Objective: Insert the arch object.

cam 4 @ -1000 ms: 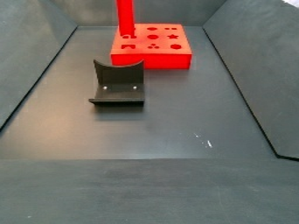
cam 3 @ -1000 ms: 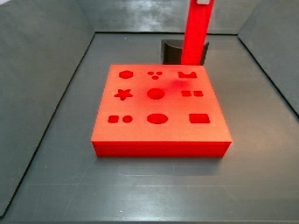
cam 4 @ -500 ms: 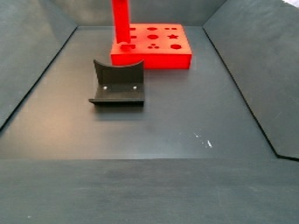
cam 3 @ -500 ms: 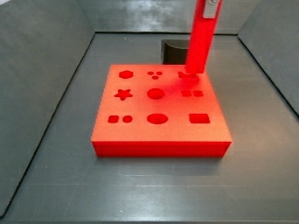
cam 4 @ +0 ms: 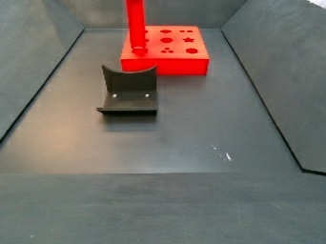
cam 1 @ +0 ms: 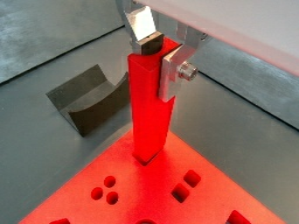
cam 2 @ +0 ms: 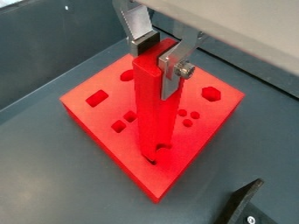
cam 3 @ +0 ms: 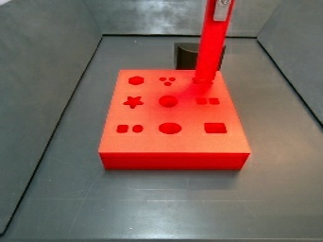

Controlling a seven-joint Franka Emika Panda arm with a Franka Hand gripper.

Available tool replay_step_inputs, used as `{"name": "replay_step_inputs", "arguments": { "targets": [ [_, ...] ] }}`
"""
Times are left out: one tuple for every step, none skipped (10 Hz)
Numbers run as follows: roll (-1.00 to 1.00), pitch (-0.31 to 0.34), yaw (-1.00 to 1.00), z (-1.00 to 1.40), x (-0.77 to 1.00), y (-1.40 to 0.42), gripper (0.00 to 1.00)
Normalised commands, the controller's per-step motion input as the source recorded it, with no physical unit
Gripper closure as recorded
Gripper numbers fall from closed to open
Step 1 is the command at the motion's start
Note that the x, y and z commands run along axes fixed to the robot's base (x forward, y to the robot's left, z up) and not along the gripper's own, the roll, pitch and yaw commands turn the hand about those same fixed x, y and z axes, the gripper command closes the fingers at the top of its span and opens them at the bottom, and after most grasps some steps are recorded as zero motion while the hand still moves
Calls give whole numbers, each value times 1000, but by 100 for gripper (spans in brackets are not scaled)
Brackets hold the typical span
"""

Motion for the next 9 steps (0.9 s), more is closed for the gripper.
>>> {"name": "replay_step_inputs", "arguments": {
  "targets": [
    [37, 0, -17, -97, 0, 0, 100],
    [53, 0, -17, -146, -11, 0, 100],
    [37, 0, -17, -194, -29, 0, 100],
    [3, 0, -9, -206, 0, -29, 100],
    [13, 0, -20, -231, 0, -29, 100],
    [0, -6, -31, -240, 0, -26, 100],
    [0, -17, -37, -283, 157, -11, 100],
    [0, -23, -40, -286, 360, 0, 100],
    [0, 0, -80, -223, 303, 0, 100]
  ]
}}
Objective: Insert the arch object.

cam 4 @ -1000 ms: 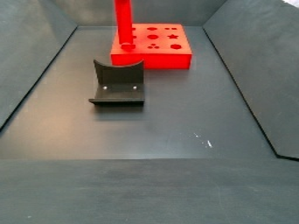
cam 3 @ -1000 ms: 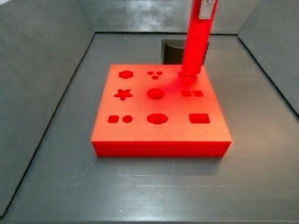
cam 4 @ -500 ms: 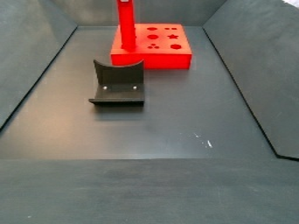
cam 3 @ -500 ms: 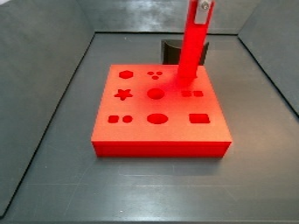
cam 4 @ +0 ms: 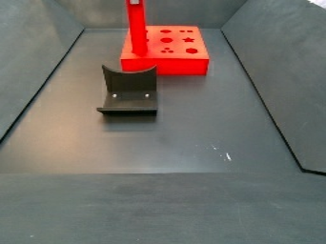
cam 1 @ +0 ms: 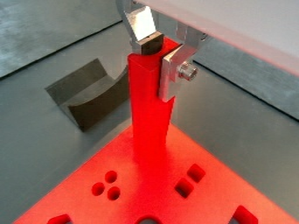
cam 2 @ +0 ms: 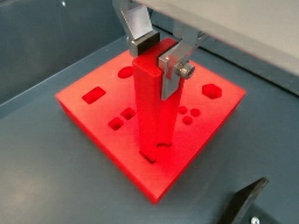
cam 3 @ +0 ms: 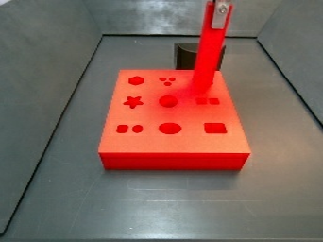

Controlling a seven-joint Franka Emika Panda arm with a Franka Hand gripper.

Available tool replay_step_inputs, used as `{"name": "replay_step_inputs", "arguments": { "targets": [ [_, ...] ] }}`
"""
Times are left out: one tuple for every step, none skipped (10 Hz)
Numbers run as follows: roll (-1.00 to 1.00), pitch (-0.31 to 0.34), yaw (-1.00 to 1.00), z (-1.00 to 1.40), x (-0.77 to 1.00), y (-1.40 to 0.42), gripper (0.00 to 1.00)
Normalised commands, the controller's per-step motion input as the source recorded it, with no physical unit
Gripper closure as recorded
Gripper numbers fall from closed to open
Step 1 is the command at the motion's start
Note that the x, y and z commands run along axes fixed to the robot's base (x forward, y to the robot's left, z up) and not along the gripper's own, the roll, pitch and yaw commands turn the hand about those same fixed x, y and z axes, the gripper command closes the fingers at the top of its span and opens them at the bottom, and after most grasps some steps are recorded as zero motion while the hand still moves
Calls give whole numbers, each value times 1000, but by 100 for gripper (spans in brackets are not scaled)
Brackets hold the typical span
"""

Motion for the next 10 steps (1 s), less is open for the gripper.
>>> {"name": "replay_step_inputs", "arguments": {
  "targets": [
    [14, 0, -66, -191, 54, 0, 100],
    [37, 0, -60, -229, 0, 0, 100],
    [46, 0, -77, -323, 0, 0, 100],
    [53, 0, -97, -486, 0, 0, 100],
    [94, 0, -109, -620, 0, 0, 100],
    [113, 0, -117, -611, 0, 0, 100],
    [124, 0, -129, -583, 0, -9, 100],
    [116, 0, -120, -577, 0, -20, 100],
    [66, 0, -80, -317, 0, -11, 100],
    [0, 0, 0, 0, 0, 0, 100]
  ]
}}
